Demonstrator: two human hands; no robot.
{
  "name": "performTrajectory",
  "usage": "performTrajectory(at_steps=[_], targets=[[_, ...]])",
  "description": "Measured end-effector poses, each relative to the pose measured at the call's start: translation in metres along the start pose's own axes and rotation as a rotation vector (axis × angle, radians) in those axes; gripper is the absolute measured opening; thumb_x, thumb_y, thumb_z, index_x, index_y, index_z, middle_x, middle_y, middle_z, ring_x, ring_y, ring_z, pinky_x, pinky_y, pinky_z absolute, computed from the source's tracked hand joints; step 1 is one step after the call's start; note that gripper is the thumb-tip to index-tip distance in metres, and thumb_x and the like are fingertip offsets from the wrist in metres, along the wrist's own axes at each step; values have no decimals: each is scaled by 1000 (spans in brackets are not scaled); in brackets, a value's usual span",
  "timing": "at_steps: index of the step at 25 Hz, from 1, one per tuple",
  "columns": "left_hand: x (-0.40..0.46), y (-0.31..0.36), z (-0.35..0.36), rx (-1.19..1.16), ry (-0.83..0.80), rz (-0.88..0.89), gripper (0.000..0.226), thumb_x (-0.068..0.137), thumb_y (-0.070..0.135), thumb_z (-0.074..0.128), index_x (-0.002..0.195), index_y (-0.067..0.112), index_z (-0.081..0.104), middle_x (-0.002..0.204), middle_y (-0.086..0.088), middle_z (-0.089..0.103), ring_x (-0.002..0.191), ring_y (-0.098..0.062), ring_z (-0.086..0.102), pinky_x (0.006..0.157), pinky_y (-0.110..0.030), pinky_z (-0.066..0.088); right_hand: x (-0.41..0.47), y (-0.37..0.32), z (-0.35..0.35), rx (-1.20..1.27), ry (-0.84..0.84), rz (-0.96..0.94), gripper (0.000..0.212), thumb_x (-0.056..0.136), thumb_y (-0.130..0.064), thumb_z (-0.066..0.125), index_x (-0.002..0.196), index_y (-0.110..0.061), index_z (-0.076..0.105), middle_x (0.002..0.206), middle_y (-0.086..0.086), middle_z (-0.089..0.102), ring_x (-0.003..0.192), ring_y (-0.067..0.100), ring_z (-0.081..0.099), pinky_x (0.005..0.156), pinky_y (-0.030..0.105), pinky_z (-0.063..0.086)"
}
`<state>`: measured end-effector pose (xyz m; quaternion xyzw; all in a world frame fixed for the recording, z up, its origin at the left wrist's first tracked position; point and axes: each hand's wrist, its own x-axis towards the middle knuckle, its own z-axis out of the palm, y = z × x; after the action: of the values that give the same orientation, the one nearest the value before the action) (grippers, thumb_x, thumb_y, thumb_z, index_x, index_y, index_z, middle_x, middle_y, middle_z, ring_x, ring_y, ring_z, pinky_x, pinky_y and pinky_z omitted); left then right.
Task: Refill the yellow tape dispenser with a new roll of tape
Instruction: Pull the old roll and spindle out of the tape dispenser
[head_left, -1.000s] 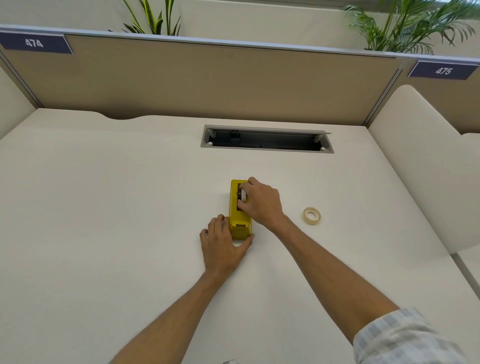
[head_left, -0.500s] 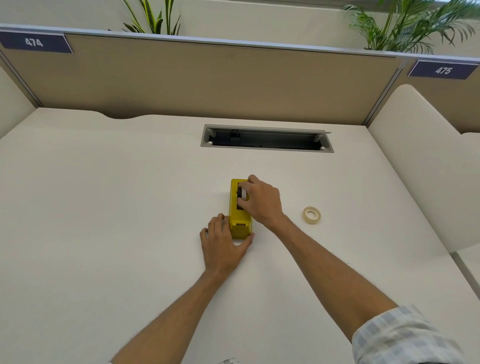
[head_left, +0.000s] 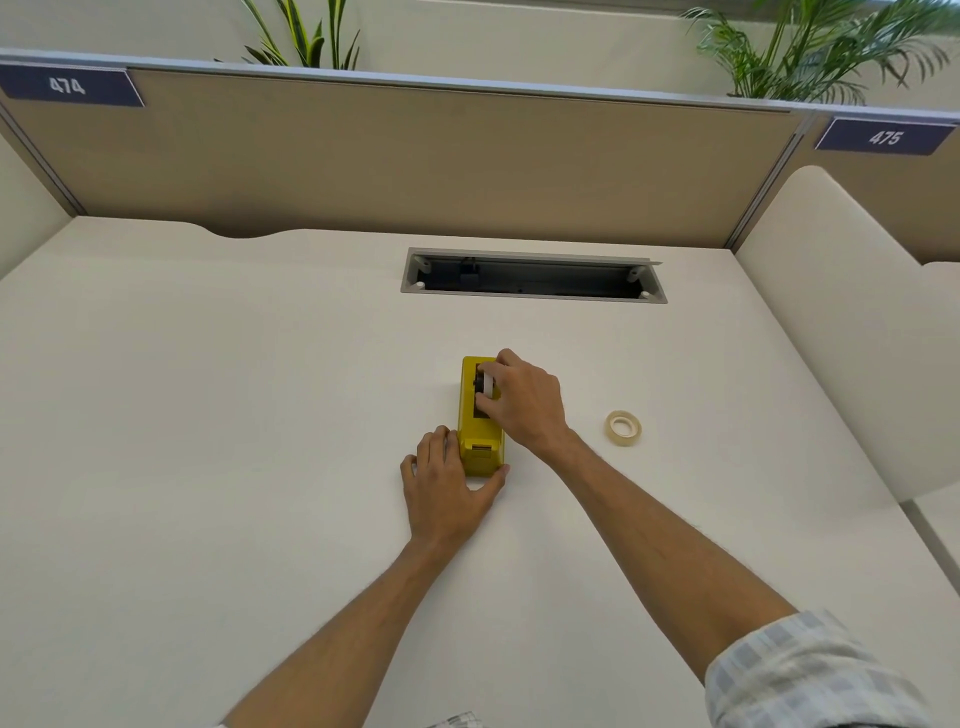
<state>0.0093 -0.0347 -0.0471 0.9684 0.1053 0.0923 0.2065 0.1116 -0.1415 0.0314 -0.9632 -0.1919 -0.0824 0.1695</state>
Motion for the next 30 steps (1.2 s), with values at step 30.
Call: performTrajectory(at_steps=[30], targets=[[4, -12, -14, -347, -179, 5, 86, 77, 55, 48, 152, 19, 24, 158, -2, 28, 147, -18, 22, 117, -38, 15, -17, -12, -15, 186, 98, 56, 37, 83, -34, 71, 115, -17, 69, 95, 0, 64, 74, 20, 63, 62, 31, 51]])
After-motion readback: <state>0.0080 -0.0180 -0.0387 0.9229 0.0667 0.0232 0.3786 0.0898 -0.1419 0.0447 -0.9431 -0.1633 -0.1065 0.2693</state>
